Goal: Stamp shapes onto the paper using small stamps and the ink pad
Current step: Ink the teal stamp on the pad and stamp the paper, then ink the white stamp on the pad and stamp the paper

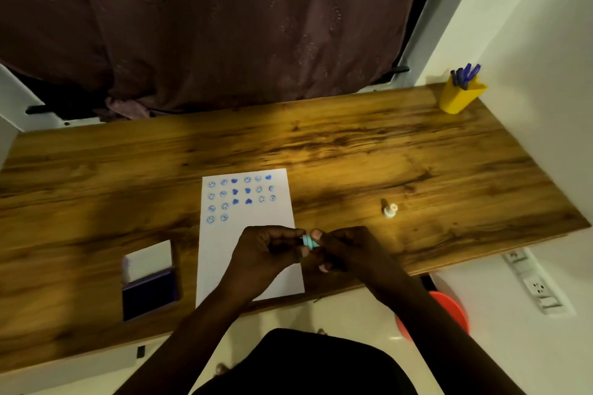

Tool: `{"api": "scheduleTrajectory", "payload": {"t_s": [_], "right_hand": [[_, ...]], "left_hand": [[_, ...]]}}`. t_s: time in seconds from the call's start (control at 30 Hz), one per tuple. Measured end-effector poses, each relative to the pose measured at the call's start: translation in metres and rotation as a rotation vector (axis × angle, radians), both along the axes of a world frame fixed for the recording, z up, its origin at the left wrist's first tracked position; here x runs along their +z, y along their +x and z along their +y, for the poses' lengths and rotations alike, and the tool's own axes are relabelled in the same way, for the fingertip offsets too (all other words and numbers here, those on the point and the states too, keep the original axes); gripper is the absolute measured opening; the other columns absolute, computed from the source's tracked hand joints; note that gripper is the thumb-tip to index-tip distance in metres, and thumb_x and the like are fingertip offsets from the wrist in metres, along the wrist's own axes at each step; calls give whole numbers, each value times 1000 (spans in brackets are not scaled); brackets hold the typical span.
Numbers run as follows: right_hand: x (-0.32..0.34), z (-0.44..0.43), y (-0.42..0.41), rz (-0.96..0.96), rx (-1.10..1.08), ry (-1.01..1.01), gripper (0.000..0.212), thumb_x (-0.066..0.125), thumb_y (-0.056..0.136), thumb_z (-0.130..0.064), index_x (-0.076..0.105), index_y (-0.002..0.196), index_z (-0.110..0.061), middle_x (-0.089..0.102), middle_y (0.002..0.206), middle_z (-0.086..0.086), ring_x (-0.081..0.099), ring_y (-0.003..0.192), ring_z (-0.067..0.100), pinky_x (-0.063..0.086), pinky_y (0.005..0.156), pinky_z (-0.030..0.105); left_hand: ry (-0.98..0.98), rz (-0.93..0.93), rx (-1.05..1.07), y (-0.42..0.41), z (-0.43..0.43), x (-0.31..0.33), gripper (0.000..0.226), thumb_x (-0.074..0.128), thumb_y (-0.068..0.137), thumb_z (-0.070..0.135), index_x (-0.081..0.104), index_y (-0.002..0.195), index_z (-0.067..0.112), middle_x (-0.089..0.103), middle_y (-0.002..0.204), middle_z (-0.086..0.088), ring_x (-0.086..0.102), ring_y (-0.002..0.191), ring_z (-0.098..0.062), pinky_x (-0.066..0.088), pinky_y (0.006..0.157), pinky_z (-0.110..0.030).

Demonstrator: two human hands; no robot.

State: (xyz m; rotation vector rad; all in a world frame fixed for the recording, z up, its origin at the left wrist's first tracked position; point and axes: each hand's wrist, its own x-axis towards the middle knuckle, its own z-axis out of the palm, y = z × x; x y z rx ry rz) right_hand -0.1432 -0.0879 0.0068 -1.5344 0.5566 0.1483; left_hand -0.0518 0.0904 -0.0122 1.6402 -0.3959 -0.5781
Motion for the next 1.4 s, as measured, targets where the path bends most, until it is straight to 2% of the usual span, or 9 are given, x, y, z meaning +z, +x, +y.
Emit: {"api": "scheduleTrajectory", "payload": {"t_s": [0.1, 0.23, 0.43, 0.6, 0.77, 0.93, 1.07, 1.2, 1.4], "right_hand": [[-5, -13, -7, -1, 35, 24, 32, 69, 92, -47, 78, 104, -18, 79, 94, 13, 74, 90, 38, 58, 75, 36], [-10, -35, -15, -16, 96, 6, 21, 77, 86, -41, 80, 97, -24, 80, 89, 3, 76, 76, 13, 58, 64, 22], [-40, -65, -24, 87, 185, -768, 20, 79, 82, -41, 75, 90, -24, 73, 84, -9, 68, 73, 1, 56, 64, 22], [-55, -55, -26, 118, 291, -888, 14, 76, 83, -31, 71, 87, -18, 72, 87, -3, 68, 73, 10, 60, 64, 37], [-63, -52, -23, 93, 364, -938, 16, 76, 83, -29, 70, 94, -19, 71, 99, -2, 61, 76, 5, 39, 54, 10], [-62, -50, -22, 95, 370, -915, 25, 74, 86, -28, 70, 107, -16, 71, 110, 0, 69, 94, 15, 60, 78, 32], [-60, -53, -25, 74, 370, -928, 27, 77, 83, -34, 70, 102, -16, 72, 104, 0, 69, 87, 14, 60, 73, 34], [-57, -69, -24, 60, 215, -890, 38, 77, 82, -47, 69, 105, -19, 73, 91, -3, 69, 74, 9, 55, 62, 22], [-55, -130, -8, 16, -99, -1128, 40, 75, 85, -30, 68, 119, -10, 73, 103, 13, 72, 89, 31, 58, 75, 35]], "left_hand": [[36, 24, -32, -3, -8, -7, 44, 88, 76, 2, 82, 100, 39, 84, 101, 6, 80, 98, -14, 62, 87, -28], [115, 71, -69, -6, -15, -16, 44, 90, 75, 6, 79, 106, 34, 84, 102, 4, 80, 99, -15, 62, 93, -38], [205, 87, -16, -8, -18, -26, 38, 88, 77, 6, 79, 104, 32, 84, 95, 5, 79, 94, -12, 60, 98, -42], [238, 74, 18, -9, -18, -27, 30, 85, 80, 8, 80, 102, 28, 84, 96, 5, 79, 95, -12, 59, 100, -46], [245, 64, 33, -11, -18, -26, 29, 85, 81, 9, 80, 97, 33, 84, 96, 7, 79, 95, -10, 59, 100, -47], [250, 66, 37, -14, -19, -26, 25, 85, 81, 11, 81, 98, 29, 84, 93, 8, 79, 94, -10, 58, 101, -49], [250, 59, 37, -15, -20, -27, 24, 85, 81, 12, 81, 98, 29, 84, 93, 6, 79, 95, -12, 58, 100, -50], [246, 57, 49, -13, -19, -26, 25, 85, 81, 11, 81, 96, 31, 84, 94, 6, 79, 95, -12, 59, 99, -48], [248, 43, 48, -12, -21, -25, 25, 85, 82, 9, 81, 96, 30, 83, 94, 6, 79, 93, -12, 62, 95, -44]]}}
